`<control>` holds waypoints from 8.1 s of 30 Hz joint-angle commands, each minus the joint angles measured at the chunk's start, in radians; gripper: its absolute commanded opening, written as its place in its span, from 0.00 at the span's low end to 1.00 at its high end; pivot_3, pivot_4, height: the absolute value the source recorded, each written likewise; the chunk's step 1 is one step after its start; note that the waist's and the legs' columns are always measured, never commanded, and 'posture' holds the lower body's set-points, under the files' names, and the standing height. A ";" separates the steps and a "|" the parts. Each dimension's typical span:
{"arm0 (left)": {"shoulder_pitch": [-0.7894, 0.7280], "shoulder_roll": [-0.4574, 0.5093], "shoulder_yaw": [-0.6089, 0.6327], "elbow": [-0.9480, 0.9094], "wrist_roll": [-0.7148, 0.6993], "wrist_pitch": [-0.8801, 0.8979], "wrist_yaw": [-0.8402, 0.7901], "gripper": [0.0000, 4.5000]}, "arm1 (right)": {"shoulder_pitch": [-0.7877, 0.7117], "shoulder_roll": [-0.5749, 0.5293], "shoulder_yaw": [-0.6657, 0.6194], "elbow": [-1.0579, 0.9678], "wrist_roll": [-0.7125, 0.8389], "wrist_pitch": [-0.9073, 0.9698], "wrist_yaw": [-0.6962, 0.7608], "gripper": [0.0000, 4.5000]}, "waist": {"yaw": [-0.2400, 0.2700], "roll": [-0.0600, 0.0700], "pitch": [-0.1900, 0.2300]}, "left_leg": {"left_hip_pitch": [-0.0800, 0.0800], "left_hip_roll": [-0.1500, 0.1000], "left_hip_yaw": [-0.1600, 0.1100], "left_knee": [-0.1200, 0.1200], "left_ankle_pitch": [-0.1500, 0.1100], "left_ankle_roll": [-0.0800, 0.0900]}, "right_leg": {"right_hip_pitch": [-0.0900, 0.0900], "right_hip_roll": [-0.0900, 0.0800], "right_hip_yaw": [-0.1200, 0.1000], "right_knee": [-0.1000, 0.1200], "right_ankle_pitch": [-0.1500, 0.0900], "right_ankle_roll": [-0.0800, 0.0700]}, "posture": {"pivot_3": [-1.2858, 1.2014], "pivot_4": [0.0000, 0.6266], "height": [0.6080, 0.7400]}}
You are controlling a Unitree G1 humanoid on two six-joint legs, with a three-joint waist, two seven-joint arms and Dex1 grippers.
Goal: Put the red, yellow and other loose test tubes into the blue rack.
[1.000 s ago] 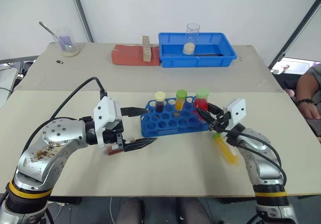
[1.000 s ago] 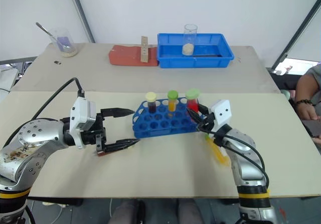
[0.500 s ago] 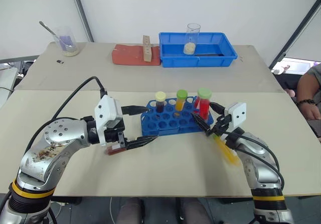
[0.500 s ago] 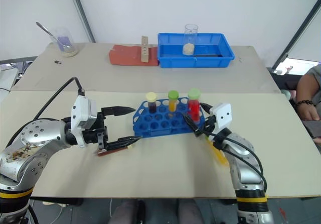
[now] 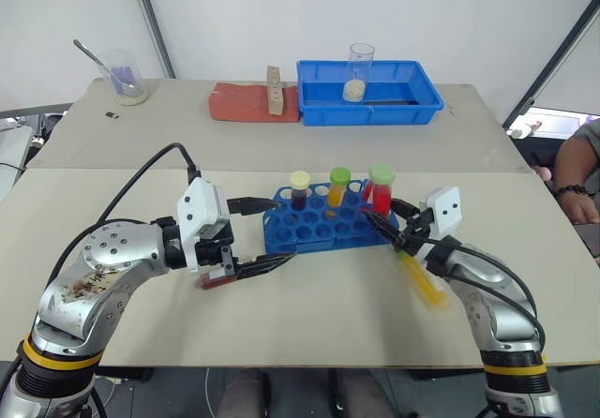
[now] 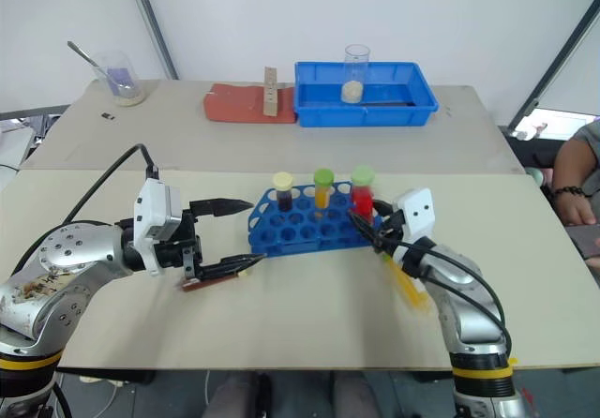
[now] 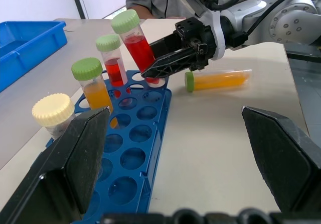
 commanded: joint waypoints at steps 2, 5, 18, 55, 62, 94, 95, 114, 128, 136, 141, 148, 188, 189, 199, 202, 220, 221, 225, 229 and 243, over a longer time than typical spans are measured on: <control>-0.007 0.003 0.002 -0.021 0.003 -0.011 0.003 1.00 | -0.023 -0.014 -0.009 -0.026 0.010 -0.002 -0.001 0.23 | 0.000 0.000 0.000 | 0.000 0.000 0.000 0.000 0.000 0.000 | 0.000 0.000 0.000 0.000 0.000 0.000 | 0.52 0.24 0.91; -0.004 0.006 0.004 -0.022 0.004 -0.011 0.003 1.00 | -0.013 -0.010 -0.014 -0.016 0.011 -0.025 0.004 0.22 | 0.000 0.000 0.000 | 0.000 0.000 0.000 0.000 0.000 0.000 | 0.000 0.000 0.000 0.000 0.000 0.000 | 0.52 0.24 0.91; 0.001 0.007 0.016 -0.025 -0.009 -0.001 0.009 1.00 | 0.095 0.058 -0.014 0.046 -0.028 -0.257 -0.015 0.22 | 0.001 0.000 0.000 | 0.000 0.000 0.000 0.000 0.000 0.000 | 0.000 0.000 0.000 0.000 -0.002 0.002 | 0.52 0.24 0.91; 0.142 0.159 -0.008 -0.113 0.059 -0.174 -0.225 1.00 | 0.016 -0.675 -0.098 -0.410 0.329 0.878 0.069 1.00 | 0.003 -0.002 0.001 | 0.002 0.000 0.001 -0.002 0.000 0.000 | 0.000 -0.001 0.001 -0.002 -0.007 -0.004 | 0.52 0.24 0.91; 0.125 0.132 -0.042 -0.151 0.061 -0.165 -0.190 1.00 | -0.181 -0.662 0.133 -0.297 0.283 1.059 0.018 1.00 | 0.003 -0.002 0.001 | -0.003 -0.001 0.000 -0.002 -0.001 0.001 | -0.003 -0.001 0.001 -0.003 -0.007 -0.002 | 0.52 0.24 0.91; 0.107 0.031 -0.021 -0.005 0.036 -0.165 -0.145 1.00 | -0.020 -0.634 -0.123 -0.452 0.426 1.127 0.146 0.22 | 0.010 -0.002 0.001 | -0.005 -0.001 -0.002 -0.002 -0.001 0.002 | -0.003 -0.001 -0.001 -0.004 -0.005 0.005 | 0.52 0.24 0.91; 0.103 0.031 -0.009 0.002 0.024 -0.157 -0.144 1.00 | 0.007 -0.605 -0.172 -0.493 0.449 1.088 0.162 0.22 | 0.007 -0.002 0.001 | -0.005 -0.001 -0.002 -0.002 -0.001 0.002 | -0.003 0.000 -0.001 -0.004 -0.005 0.005 | 0.52 0.24 0.91; 0.114 0.080 0.114 0.039 -0.008 -0.119 -0.138 1.00 | -0.053 0.150 0.051 -0.372 0.189 0.225 -0.141 0.22 | 0.001 -0.003 0.001 | -0.003 0.000 -0.004 -0.002 0.000 0.002 | -0.003 0.001 0.000 -0.002 0.000 -0.002 | 0.52 0.24 0.91; 0.073 0.072 0.084 0.030 -0.016 -0.101 -0.108 1.00 | 0.009 0.248 0.124 -0.154 -0.029 -0.117 -0.203 0.22 | -0.001 -0.003 0.001 | 0.000 0.000 -0.004 -0.004 0.000 0.001 | -0.003 0.002 -0.001 0.000 -0.001 -0.004 | 0.52 0.24 0.91; 0.056 0.067 0.077 0.029 -0.021 -0.091 -0.104 1.00 | 0.032 0.258 0.145 -0.101 -0.083 -0.202 -0.210 0.22 | -0.001 -0.003 0.001 | 0.000 0.000 -0.004 -0.005 0.000 0.001 | -0.003 0.002 -0.001 -0.001 -0.001 -0.005 | 0.52 0.24 0.91; 0.053 0.064 0.075 0.028 -0.020 -0.085 -0.103 1.00 | 0.051 0.265 0.173 -0.085 -0.105 -0.239 -0.200 0.22 | -0.002 -0.003 0.001 | 0.000 0.000 -0.004 -0.005 0.000 0.001 | -0.002 0.002 -0.001 0.000 -0.001 -0.005 | 0.52 0.24 0.91; 0.057 0.064 0.075 0.021 -0.023 -0.082 -0.100 1.00 | 0.071 0.258 0.205 -0.081 -0.131 -0.284 -0.189 0.22 | -0.002 -0.003 0.001 | 0.001 0.000 -0.004 -0.005 0.000 0.001 | -0.002 0.002 -0.001 0.000 -0.001 -0.005 | 0.52 0.24 0.91; 0.028 0.477 -0.132 0.064 0.314 0.006 -0.235 1.00 | 0.143 -0.532 -0.017 -0.498 0.305 0.262 0.313 0.99 | 0.004 -0.004 0.002 | 0.008 0.001 -0.001 -0.007 0.000 0.001 | 0.001 0.002 0.000 0.001 -0.009 -0.007 | 0.52 0.24 0.91; 0.017 0.481 -0.151 0.068 0.333 0.013 -0.239 1.00 | 0.131 -0.546 -0.016 -0.508 0.326 0.282 0.321 0.99 | 0.005 -0.004 0.002 | 0.007 0.001 -0.001 -0.007 0.000 0.001 | 0.001 0.002 0.000 0.000 -0.009 -0.007 | 0.52 0.24 0.91; -0.149 0.332 -0.375 0.179 0.504 0.140 -0.208 1.00 | 0.084 -0.571 -0.006 -0.576 0.463 0.364 0.338 0.99 | 0.010 -0.006 0.003 | -0.002 0.000 -0.002 -0.006 -0.001 0.002 | -0.003 0.002 0.000 -0.002 -0.007 0.002 | 0.52 0.24 0.91; -0.229 0.273 -0.418 0.183 0.517 0.214 -0.210 1.00 | 0.076 -0.562 0.004 -0.574 0.472 0.368 0.326 0.99 | 0.016 -0.007 0.003 | -0.003 -0.001 -0.003 -0.005 -0.001 0.003 | -0.003 0.002 0.000 -0.002 -0.007 0.002 | 0.52 0.24 0.91; -0.408 0.190 -0.599 0.158 0.562 0.440 -0.208 1.00 | 0.022 -0.563 0.001 -0.547 0.538 0.398 0.339 0.99 | 0.014 -0.007 0.003 | -0.002 -0.001 -0.005 -0.002 -0.001 0.003 | -0.002 0.002 0.000 -0.001 -0.006 0.003 | 0.52 0.24 0.91; -0.404 0.194 -0.601 0.160 0.563 0.437 -0.208 1.00 | 0.015 -0.562 0.000 -0.546 0.545 0.402 0.337 0.99 | 0.014 -0.007 0.003 | -0.002 -0.001 -0.005 -0.002 -0.001 0.003 | -0.002 0.002 0.000 -0.001 -0.006 0.003 | 0.52 0.24 0.91; -0.389 0.190 -0.601 0.168 0.566 0.439 -0.191 0.81 | -0.010 -0.547 -0.011 -0.540 0.596 0.417 0.316 1.00 | 0.014 -0.007 0.003 | -0.002 -0.001 -0.006 -0.002 -0.001 0.003 | -0.002 0.002 0.000 0.000 -0.006 0.003 | 0.52 0.24 0.91; -0.357 0.205 -0.601 0.150 0.566 0.430 -0.184 0.40 | -0.057 -0.521 -0.037 -0.534 0.686 0.450 0.267 1.00 | 0.013 -0.007 0.003 | -0.002 -0.001 -0.006 -0.002 -0.001 0.003 | -0.002 0.003 0.000 0.000 -0.006 0.003 | 0.52 0.24 0.91; -0.288 0.239 -0.293 0.120 0.323 0.309 -0.312 0.20 | -0.012 -0.611 -0.058 -0.548 0.673 0.457 0.285 1.00 | 0.007 -0.007 0.003 | -0.002 -0.001 -0.006 -0.002 -0.001 0.003 | -0.002 0.002 0.000 0.001 -0.006 0.003 | 0.52 0.24 0.91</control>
